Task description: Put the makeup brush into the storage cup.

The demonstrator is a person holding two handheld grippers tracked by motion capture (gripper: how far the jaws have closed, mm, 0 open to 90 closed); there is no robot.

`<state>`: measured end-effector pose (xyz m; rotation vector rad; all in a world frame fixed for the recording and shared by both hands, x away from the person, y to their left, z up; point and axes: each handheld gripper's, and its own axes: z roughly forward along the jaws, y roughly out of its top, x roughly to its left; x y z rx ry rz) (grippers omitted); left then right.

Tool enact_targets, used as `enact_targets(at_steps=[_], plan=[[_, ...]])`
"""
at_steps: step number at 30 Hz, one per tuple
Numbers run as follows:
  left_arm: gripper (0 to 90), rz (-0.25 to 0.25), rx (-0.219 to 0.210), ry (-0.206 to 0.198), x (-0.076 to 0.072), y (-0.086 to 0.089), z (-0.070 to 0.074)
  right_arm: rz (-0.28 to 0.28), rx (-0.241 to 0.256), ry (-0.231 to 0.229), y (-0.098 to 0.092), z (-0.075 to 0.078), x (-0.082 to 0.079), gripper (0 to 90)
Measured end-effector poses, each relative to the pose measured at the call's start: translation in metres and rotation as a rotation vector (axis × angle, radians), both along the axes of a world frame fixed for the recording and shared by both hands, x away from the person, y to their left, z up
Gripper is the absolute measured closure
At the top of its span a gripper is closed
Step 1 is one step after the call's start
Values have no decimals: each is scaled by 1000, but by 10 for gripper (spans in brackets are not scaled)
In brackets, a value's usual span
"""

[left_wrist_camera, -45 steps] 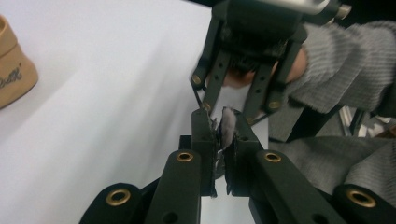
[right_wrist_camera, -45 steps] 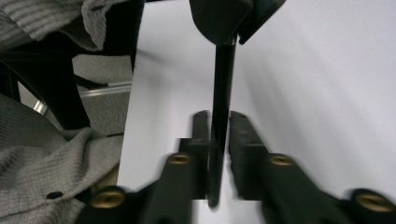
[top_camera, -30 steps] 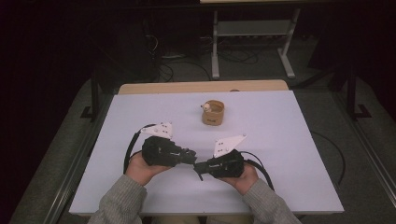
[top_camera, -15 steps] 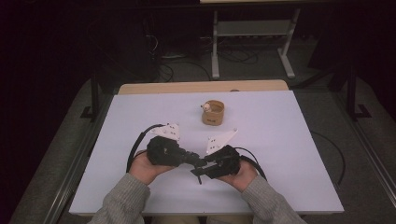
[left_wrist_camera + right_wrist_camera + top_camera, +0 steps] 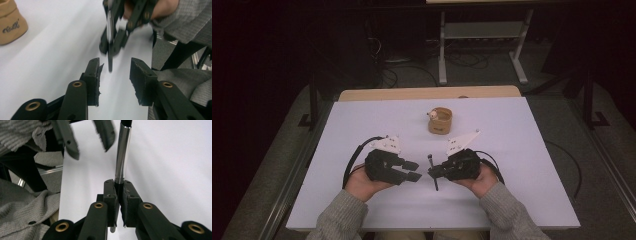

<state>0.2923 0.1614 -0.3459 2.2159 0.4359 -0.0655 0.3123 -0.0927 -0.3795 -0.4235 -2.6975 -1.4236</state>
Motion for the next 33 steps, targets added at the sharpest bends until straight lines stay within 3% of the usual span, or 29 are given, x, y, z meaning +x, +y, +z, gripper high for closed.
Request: enact_targets(at_steps=[5,11,17,27,33], plan=[[576,47,28,-20,-4,3,-7,-42,-4,17,-12,7,7,823],[546,71,61,-34,-7,9,-14,-74,-37,-4,-26,18,16,823],[522,94,53,-34,-9,15,-22,-111,-29,18,-37,23,22,825],[483,139,41,-56,-10,25,-28,-114,-44,33,-42,23,29,825],[450,183,37,-53,-13,40,-34,-121,-61,53,-48,23,32,824]])
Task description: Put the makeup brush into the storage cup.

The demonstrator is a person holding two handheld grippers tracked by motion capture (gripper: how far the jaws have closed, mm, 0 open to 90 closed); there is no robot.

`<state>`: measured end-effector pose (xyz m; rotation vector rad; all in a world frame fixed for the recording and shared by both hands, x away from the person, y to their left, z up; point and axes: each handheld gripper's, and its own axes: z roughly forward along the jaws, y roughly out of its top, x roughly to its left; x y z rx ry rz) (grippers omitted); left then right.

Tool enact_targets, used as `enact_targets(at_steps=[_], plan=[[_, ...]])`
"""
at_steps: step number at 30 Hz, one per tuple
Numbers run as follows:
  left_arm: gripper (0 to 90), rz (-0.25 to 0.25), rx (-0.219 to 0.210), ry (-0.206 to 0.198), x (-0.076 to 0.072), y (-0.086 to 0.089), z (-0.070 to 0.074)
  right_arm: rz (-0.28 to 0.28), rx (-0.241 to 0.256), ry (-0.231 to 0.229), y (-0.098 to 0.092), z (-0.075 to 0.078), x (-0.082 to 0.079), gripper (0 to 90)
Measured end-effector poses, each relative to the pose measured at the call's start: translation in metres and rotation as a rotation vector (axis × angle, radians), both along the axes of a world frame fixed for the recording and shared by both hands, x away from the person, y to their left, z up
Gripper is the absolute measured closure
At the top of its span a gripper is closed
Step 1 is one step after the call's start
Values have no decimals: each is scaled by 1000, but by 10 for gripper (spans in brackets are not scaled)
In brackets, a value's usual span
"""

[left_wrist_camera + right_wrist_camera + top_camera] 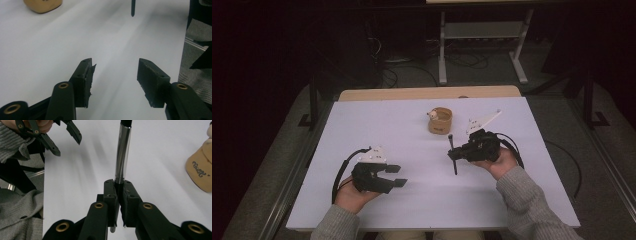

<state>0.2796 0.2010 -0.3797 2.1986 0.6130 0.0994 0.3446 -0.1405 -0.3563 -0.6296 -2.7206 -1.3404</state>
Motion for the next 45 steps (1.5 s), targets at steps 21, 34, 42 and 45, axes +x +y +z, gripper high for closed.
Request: enact_targets(at_steps=[21,34,42,45], plan=[[388,47,36,-5,-4,10,-10,-46,30,-12,-33,22,15,824],[371,72,35,-17,-1,16,-13,-63,21,-1,-31,39,44,824],[367,85,36,-27,-1,17,-12,-81,28,-3,-29,54,65,826],[367,76,48,-30,-1,17,-12,-83,28,-8,-26,56,70,826]])
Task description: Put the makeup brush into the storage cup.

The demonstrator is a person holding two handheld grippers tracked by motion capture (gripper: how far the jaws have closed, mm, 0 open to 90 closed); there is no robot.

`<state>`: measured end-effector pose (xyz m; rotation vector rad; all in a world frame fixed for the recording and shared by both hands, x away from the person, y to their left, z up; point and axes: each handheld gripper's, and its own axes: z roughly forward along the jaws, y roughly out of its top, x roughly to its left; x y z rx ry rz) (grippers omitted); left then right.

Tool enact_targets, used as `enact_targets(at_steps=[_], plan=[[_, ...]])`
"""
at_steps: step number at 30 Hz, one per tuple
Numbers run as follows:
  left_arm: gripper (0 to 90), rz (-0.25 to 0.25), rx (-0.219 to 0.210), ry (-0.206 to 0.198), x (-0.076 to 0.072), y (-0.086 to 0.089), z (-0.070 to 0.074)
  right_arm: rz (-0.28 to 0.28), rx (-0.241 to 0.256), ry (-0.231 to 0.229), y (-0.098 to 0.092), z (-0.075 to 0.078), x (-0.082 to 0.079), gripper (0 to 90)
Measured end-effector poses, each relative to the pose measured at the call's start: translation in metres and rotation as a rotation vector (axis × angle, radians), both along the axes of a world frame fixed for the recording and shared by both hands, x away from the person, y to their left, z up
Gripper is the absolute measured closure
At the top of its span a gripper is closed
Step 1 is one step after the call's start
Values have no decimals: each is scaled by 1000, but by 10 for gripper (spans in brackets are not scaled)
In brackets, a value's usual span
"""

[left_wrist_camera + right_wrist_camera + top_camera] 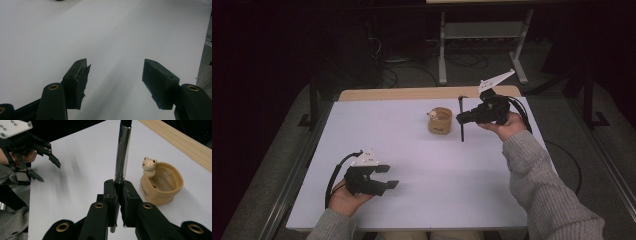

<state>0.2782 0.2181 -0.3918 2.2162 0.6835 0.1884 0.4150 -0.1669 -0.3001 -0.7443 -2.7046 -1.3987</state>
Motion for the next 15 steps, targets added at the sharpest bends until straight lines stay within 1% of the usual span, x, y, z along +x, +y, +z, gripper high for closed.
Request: enact_targets(at_steps=[1,3,4,7,15], plan=[[367,5,-8,3,-1,0,0,0,1,1,1,1,1,826],[368,6,-5,1,-1,0,0,-3,-4,-3,2,3,3,826],[367,12,-12,1,-1,0,1,-5,-7,-8,3,3,4,826],[367,8,-20,-3,0,0,2,-17,-7,-13,5,8,8,826],[361,16,-22,-6,-1,2,3,-31,-11,-25,11,18,20,827]])
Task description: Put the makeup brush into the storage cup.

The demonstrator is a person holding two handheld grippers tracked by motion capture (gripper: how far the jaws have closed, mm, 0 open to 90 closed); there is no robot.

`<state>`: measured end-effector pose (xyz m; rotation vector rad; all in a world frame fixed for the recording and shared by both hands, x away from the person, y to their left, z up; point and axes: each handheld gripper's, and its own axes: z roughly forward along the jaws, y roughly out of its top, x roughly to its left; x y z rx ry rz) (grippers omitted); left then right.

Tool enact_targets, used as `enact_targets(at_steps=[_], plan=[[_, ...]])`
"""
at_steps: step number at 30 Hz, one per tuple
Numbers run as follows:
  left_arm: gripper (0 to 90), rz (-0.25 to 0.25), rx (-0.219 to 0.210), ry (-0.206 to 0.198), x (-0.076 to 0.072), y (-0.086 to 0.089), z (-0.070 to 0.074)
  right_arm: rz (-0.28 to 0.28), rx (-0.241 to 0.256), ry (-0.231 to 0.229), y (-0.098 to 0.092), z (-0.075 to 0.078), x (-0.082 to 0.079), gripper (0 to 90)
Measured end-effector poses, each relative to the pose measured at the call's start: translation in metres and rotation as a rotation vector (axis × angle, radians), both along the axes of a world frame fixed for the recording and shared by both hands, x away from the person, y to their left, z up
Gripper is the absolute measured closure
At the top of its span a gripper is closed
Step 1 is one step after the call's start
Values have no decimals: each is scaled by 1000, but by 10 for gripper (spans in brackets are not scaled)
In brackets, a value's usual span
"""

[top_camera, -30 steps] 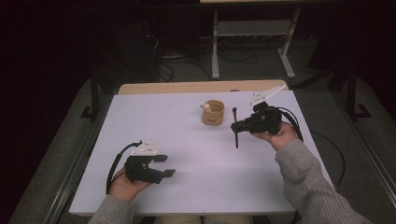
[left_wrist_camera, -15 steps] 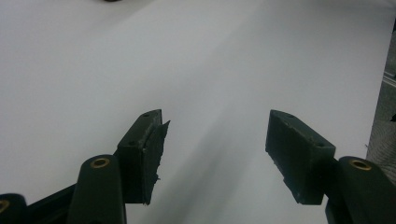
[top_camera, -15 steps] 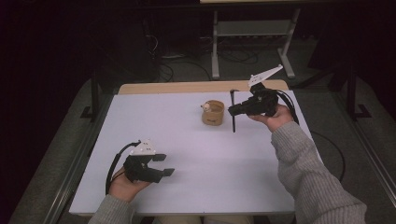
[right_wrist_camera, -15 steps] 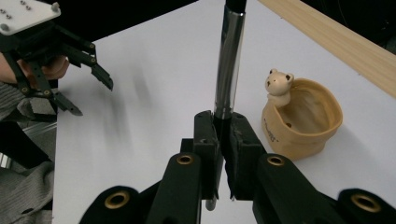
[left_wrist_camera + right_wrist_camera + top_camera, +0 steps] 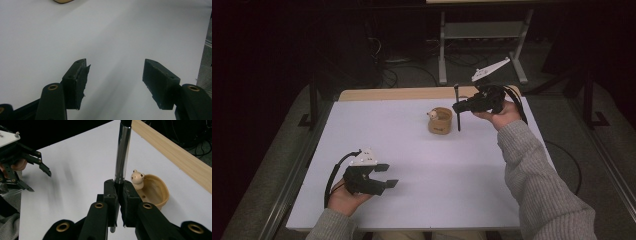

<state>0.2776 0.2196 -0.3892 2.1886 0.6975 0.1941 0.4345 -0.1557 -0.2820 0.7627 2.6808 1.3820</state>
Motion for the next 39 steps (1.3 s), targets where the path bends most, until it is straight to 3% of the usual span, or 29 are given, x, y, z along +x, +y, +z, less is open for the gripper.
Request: enact_targets(at_steps=[26,39], plan=[[356,-9,-4,-5,1,1,2,-35,-23,-13,17,17,36,827],[354,-2,-10,-1,0,1,3,-71,-10,-15,23,21,53,827]])
